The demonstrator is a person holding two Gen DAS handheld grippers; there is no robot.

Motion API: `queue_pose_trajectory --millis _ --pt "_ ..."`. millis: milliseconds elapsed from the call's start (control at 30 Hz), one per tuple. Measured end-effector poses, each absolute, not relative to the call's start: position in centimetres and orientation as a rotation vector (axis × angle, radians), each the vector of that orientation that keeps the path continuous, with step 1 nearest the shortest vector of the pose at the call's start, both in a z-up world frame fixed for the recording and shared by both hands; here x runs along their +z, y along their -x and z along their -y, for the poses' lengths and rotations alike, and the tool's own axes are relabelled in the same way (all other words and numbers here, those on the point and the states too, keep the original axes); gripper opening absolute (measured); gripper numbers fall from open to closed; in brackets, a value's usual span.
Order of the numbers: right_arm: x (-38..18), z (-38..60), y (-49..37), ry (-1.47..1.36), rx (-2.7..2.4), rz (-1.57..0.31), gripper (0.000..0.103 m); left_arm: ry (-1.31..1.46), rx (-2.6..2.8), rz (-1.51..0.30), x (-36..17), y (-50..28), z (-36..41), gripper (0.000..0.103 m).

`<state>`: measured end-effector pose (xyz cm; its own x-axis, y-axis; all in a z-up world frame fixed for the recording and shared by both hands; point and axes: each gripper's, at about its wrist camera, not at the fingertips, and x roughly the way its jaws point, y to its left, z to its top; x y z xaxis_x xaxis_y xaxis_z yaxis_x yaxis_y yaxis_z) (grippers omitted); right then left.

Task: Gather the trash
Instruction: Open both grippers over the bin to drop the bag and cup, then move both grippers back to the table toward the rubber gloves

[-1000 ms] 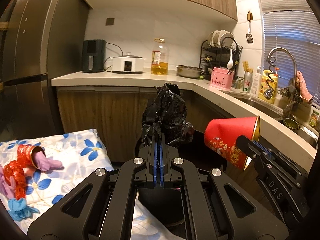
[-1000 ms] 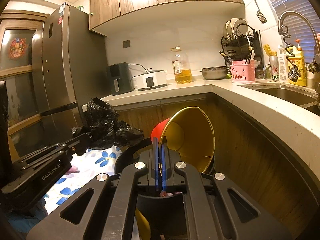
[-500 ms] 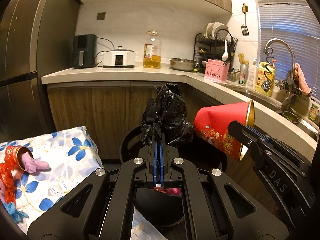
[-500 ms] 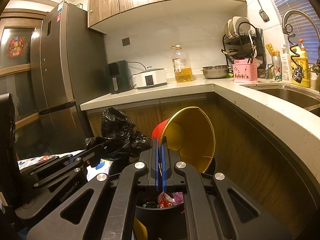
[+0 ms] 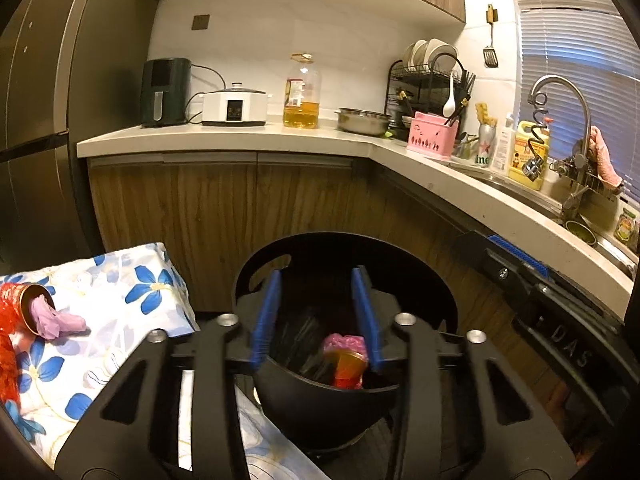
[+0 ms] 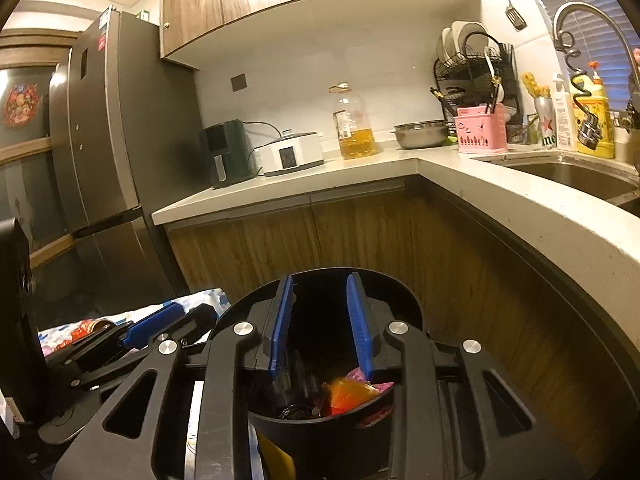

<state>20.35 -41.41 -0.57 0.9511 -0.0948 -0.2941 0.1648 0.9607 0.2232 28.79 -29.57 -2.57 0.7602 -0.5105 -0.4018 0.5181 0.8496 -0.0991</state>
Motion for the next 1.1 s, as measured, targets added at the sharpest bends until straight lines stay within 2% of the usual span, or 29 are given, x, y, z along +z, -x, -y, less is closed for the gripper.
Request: queue_pose_trajectory --millis 67,133,200,233,300,500,600,1100 --pt "-0.7 41.6 -20.1 -0.258 -0.138 -0.288 0.037 -0.024 -0.550 -0.431 -2.7 -28.7 29.5 0.052" --pt "-0.8 41.6 -19.9 -0.257 -0.144 -0.294 0.039 -0.011 -0.538 -0.432 -2.8 -28.5 28.9 0.056" --pt "-0.8 41.4 -19.5 -0.252 -0.150 -0.295 0.049 -0.005 -0.516 -0.437 -2.8 -28.3 28.2 0.067" --pt "-0.8 41.3 -19.4 -0.253 -0.150 -0.295 0.050 -0.003 -0.501 -0.436 -2.9 -28.2 27.8 0.069" --pt "-0.9 41.0 -19.0 -0.254 -0.150 -0.299 0.060 0.008 -0.464 -0.432 -2.9 -27.6 26.6 0.077" --pt "-1.3 39.6 -17.8 -0.240 -0.143 -0.306 0.080 0.030 -0.381 -0.428 -2.8 -25.3 23.4 0.093" --pt "-1.2 38.8 -17.0 -0.237 -0.138 -0.305 0.087 0.048 -0.337 -0.415 -2.8 -23.9 21.4 0.097" --pt "-1.1 30.9 -15.3 -0.216 -0.021 -0.310 0.088 0.094 -0.023 -0.364 -3.2 -18.6 8.0 0.097"
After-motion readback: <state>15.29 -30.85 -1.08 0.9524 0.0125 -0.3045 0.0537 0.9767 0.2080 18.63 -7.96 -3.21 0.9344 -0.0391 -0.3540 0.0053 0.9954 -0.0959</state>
